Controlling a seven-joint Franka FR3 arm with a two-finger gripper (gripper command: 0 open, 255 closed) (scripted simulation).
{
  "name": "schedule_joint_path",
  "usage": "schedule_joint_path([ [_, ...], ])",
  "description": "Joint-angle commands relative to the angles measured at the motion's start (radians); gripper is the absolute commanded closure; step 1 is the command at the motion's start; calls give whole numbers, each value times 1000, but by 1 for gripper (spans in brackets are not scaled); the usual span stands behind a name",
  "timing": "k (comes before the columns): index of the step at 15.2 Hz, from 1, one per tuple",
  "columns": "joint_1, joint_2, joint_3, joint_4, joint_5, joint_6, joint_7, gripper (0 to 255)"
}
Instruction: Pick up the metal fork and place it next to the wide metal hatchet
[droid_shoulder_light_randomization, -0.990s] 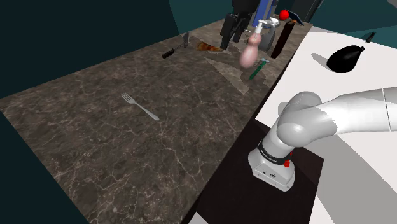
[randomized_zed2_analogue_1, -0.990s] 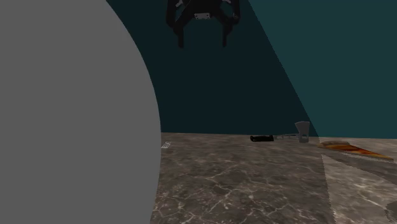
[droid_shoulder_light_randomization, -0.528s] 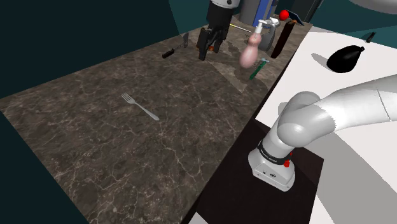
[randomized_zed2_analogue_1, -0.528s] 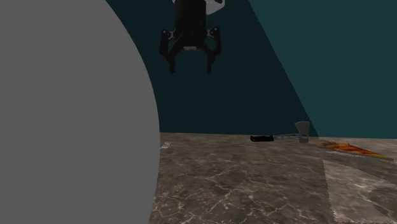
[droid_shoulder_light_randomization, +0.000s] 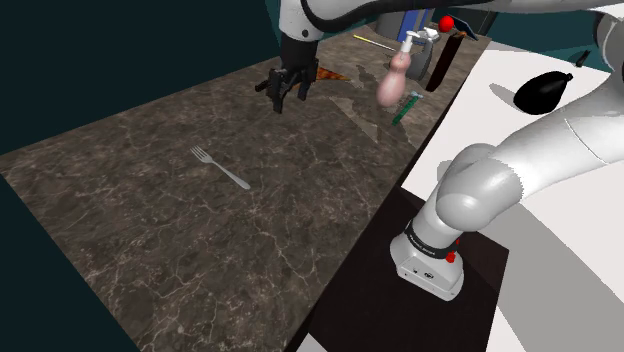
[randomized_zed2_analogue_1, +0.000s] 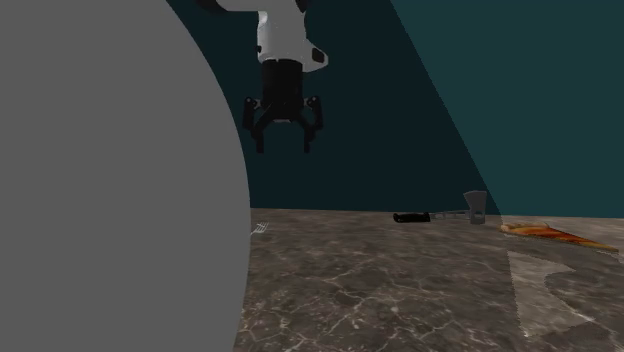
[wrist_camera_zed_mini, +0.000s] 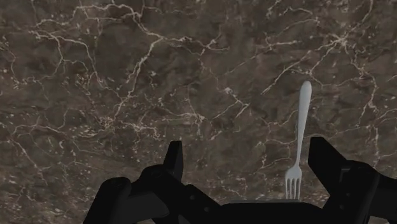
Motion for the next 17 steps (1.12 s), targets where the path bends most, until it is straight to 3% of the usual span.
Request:
schedule_joint_path([
  [1, 1, 71, 23, 21, -6, 49, 26, 0],
  [9, 10, 367, 95, 168, -79, 183, 145, 0],
  [17, 61, 685, 114, 402, -198, 239, 269, 0],
])
